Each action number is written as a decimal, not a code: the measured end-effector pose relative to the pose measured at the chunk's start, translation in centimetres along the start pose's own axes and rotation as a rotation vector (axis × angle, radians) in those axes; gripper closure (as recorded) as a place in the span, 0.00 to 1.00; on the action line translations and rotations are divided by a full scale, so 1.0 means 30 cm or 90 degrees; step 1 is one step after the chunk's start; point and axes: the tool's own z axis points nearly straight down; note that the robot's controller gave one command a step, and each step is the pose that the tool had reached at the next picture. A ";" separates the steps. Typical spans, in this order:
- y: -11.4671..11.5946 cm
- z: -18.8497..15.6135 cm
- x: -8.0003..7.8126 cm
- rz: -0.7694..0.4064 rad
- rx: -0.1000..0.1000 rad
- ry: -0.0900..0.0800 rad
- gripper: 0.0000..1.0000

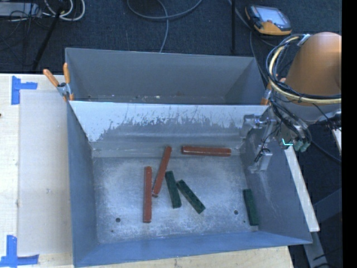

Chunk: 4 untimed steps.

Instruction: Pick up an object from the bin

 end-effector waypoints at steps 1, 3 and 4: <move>0.360 0.579 -0.121 -0.021 0.000 -0.007 0.00; 0.352 0.475 0.260 0.171 0.000 -0.001 0.00; 0.382 0.576 0.274 0.261 0.000 -0.002 0.00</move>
Offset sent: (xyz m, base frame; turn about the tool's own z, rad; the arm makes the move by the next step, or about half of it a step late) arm 0.0347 0.1053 -0.1705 -0.0294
